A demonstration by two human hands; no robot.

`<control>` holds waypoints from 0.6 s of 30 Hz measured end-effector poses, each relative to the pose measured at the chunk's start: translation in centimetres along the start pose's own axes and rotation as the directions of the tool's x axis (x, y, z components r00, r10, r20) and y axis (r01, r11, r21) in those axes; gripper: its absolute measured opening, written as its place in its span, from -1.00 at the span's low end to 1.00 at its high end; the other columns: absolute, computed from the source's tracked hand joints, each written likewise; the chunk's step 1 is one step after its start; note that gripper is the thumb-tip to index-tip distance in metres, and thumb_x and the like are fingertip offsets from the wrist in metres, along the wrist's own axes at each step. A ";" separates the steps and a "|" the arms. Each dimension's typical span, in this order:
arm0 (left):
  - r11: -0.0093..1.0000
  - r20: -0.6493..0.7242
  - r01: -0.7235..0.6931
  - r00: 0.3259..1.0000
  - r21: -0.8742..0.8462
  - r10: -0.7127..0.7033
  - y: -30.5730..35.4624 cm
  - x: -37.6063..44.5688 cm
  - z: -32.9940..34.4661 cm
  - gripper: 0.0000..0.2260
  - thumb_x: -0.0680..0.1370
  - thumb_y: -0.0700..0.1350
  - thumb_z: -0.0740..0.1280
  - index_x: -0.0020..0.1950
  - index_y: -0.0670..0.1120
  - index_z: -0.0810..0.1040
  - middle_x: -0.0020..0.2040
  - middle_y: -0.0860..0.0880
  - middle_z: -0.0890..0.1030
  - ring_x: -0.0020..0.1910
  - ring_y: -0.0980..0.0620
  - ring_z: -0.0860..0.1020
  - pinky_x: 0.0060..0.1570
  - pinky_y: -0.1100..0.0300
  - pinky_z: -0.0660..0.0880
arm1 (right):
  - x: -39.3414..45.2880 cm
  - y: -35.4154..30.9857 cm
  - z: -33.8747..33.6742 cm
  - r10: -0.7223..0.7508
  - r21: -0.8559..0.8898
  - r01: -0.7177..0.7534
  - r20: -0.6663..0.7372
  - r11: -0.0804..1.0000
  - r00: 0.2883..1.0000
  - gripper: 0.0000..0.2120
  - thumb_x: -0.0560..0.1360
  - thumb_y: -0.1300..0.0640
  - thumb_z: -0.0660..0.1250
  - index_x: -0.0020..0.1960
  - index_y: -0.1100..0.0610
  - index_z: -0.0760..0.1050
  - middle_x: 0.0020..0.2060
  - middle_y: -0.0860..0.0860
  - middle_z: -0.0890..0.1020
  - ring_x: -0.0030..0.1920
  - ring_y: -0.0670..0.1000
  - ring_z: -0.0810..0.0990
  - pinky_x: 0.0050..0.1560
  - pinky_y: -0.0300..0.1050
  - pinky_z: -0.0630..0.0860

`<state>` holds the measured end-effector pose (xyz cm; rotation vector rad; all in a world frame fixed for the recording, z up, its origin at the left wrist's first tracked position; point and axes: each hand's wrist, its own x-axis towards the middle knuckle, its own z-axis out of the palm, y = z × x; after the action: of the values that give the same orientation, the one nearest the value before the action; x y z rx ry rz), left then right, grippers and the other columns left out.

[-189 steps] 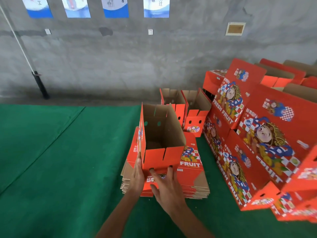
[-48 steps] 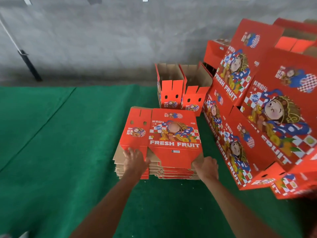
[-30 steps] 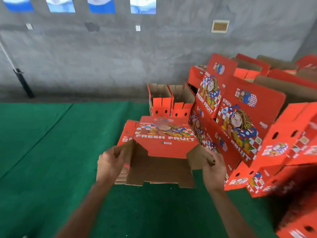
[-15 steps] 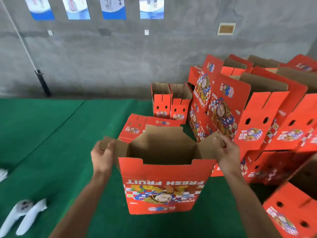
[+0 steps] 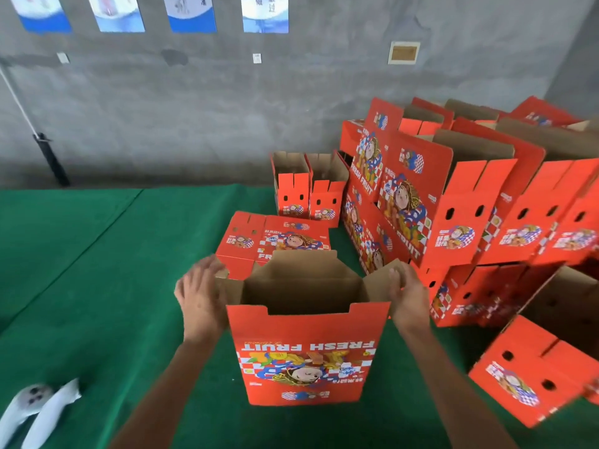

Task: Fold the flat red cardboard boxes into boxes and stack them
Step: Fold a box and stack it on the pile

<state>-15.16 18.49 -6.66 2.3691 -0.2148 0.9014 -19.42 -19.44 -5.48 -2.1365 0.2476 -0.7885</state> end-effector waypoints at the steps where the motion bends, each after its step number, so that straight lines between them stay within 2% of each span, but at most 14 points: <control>1: 0.993 0.084 -0.068 0.994 -0.100 0.076 -0.1 0.1 -0.4 -0.70 0.46 -0.27 0.33 0.15 -0.01 0.62 0.11 -0.02 0.64 0.11 -0.20 0.56 0.13 0.06 0.36 | -0.1 0.0 0.3 0.019 -0.004 -0.019 -0.024 1.000 1.000 -0.73 0.72 0.04 0.16 0.08 0.25 0.48 -0.25 0.07 0.55 -0.24 0.14 0.56 -0.24 0.03 0.43; 2: 0.968 0.156 -0.089 0.979 -0.233 0.128 -0.3 -0.1 -0.7 -0.72 0.49 -0.28 0.29 0.07 0.01 0.64 -0.04 0.02 0.66 -0.01 -0.17 0.61 0.04 0.05 0.44 | -0.2 0.0 0.5 0.049 -0.012 -0.050 -0.049 0.999 0.998 -0.73 0.72 0.04 0.15 0.09 0.25 0.47 -0.28 0.03 0.52 -0.26 0.13 0.54 -0.25 -0.02 0.37; 3: 0.943 0.207 -0.073 0.967 -0.326 0.146 -0.4 -0.4 -1.0 -0.70 0.52 -0.28 0.23 0.05 0.01 0.67 -0.10 0.06 0.67 -0.05 -0.10 0.63 0.00 0.03 0.51 | -0.3 0.0 0.8 0.088 -0.024 -0.090 -0.066 0.996 0.994 -0.73 0.72 0.03 0.15 0.10 0.24 0.47 -0.30 -0.03 0.48 -0.27 0.11 0.51 -0.24 -0.05 0.32; 5: 0.893 0.298 0.007 0.944 -0.450 0.143 -0.8 -1.5 -1.5 -0.63 0.61 -0.18 0.09 0.17 -0.03 0.67 0.01 0.07 0.72 0.06 0.00 0.67 0.04 0.02 0.56 | -0.4 0.1 1.1 0.162 -0.044 -0.166 -0.070 0.985 0.984 -0.72 0.72 0.02 0.16 0.12 0.25 0.46 -0.31 -0.11 0.43 -0.30 0.02 0.44 -0.23 -0.08 0.29; 6: 0.849 0.361 0.098 0.925 -0.520 0.114 -0.9 -2.2 -1.6 -0.59 0.66 -0.08 0.02 0.25 -0.05 0.64 0.04 0.03 0.74 0.07 -0.02 0.69 -0.01 0.03 0.59 | -0.4 0.2 1.2 0.185 -0.049 -0.188 -0.063 0.981 0.981 -0.71 0.72 0.02 0.16 0.12 0.26 0.47 -0.30 -0.10 0.44 -0.31 -0.01 0.43 -0.25 -0.09 0.29; 8: 0.786 0.410 0.208 0.910 -0.582 0.063 -1.1 -3.2 -1.9 -0.45 0.71 0.17 -0.07 0.34 -0.09 0.59 0.09 -0.01 0.74 0.10 -0.03 0.69 -0.05 0.09 0.60 | -0.3 0.5 1.3 0.221 -0.045 -0.223 -0.052 0.974 0.974 -0.69 0.72 0.03 0.17 0.13 0.29 0.48 -0.24 0.02 0.52 -0.26 0.09 0.51 -0.23 -0.08 0.32; 10: 0.775 0.383 0.172 0.919 -0.608 0.096 -1.2 -3.6 -2.1 -0.35 0.70 0.30 -0.07 0.37 -0.12 0.59 0.23 -0.04 0.67 0.20 0.01 0.65 0.10 0.25 0.56 | 0.1 0.9 1.2 0.263 -0.038 -0.265 -0.051 0.963 0.963 -0.68 0.72 0.04 0.17 0.15 0.31 0.49 -0.16 0.09 0.53 -0.14 0.16 0.53 -0.13 -0.04 0.36; 12: 0.781 0.374 0.116 0.914 -0.614 0.158 -1.2 -3.6 -2.3 -0.33 0.67 0.35 -0.03 0.39 -0.11 0.58 0.30 -0.05 0.57 0.27 0.00 0.60 0.21 0.23 0.52 | 0.3 1.0 1.2 0.292 -0.047 -0.295 -0.054 0.954 0.955 -0.68 0.72 0.03 0.17 0.12 0.30 0.49 -0.14 0.10 0.53 -0.12 0.15 0.52 -0.12 -0.04 0.35; 15: 0.869 0.332 0.031 0.930 -0.495 0.157 -1.6 -2.6 -2.0 -0.45 0.69 0.30 0.02 0.35 -0.01 0.59 0.29 0.05 0.58 0.36 -0.08 0.47 0.37 -0.06 0.40 | 0.5 1.0 1.1 0.268 -0.050 -0.270 -0.041 0.962 0.963 -0.74 0.71 0.03 0.19 0.05 0.23 0.48 -0.13 0.17 0.60 -0.21 0.08 0.52 -0.27 -0.10 0.34; 16: 0.899 0.328 0.050 0.939 -0.435 0.107 -1.5 -2.3 -1.7 -0.52 0.69 0.27 0.06 0.34 0.03 0.59 0.27 0.12 0.59 0.38 -0.05 0.43 0.39 -0.13 0.36 | 0.7 0.9 1.1 0.269 -0.045 -0.271 -0.034 0.962 0.962 -0.75 0.70 0.04 0.21 0.08 0.23 0.49 -0.08 0.18 0.63 -0.17 0.08 0.55 -0.24 -0.13 0.38; 18: 0.954 0.295 0.076 0.955 -0.290 0.014 -0.7 -1.7 -0.9 -0.66 0.67 0.18 0.22 0.34 0.07 0.57 0.21 0.29 0.59 0.37 0.20 0.36 0.41 -0.23 0.33 | 1.1 0.7 1.0 0.240 -0.030 -0.240 -0.019 0.970 0.971 -0.74 0.69 0.05 0.23 0.18 0.24 0.54 -0.04 0.13 0.64 -0.03 0.13 0.60 -0.14 -0.13 0.42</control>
<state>-16.69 19.49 -7.59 2.2026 -0.4010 0.4565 -17.88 -19.71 -5.98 -2.0819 0.5197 -0.6631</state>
